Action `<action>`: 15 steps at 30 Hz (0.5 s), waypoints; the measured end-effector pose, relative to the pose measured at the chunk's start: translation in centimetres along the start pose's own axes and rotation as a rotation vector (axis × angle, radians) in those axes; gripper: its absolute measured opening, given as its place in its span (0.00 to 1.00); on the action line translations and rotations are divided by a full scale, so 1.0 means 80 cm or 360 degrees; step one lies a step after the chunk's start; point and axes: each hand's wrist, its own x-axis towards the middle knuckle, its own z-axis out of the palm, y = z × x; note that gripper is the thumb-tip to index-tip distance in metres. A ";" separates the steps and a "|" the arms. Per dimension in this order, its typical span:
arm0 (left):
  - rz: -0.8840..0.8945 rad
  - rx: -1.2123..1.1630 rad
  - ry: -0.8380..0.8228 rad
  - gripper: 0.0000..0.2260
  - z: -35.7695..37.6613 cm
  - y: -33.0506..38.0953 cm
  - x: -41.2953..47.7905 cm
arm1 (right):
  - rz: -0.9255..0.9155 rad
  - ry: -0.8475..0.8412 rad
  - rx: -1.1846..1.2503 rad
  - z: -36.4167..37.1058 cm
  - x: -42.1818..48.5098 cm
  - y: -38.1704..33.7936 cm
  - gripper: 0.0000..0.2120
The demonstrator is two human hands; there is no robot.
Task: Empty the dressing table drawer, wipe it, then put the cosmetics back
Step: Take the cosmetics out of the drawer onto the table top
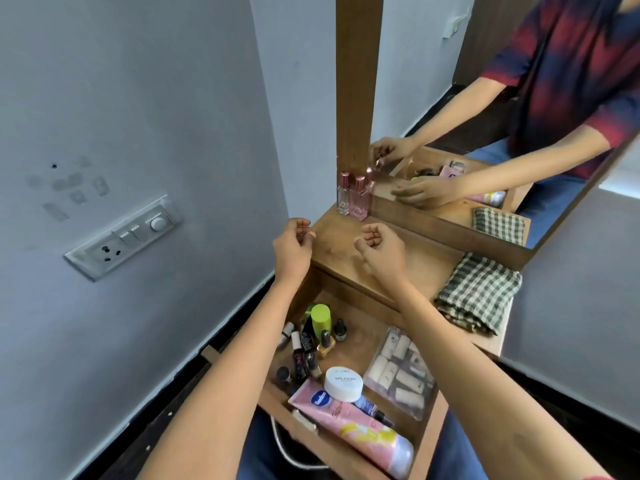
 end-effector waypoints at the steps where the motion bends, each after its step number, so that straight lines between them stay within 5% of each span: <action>1: 0.0001 0.0008 -0.0006 0.07 -0.009 -0.002 -0.012 | -0.0030 -0.0091 0.0027 -0.005 -0.017 -0.001 0.08; 8: -0.0043 0.0263 -0.0348 0.10 -0.051 -0.025 -0.096 | -0.0533 -0.0451 -0.0375 -0.019 -0.123 0.003 0.11; 15: -0.0131 0.0476 -0.0747 0.32 -0.053 -0.045 -0.139 | -0.0116 -0.0765 -0.0633 -0.002 -0.157 0.042 0.24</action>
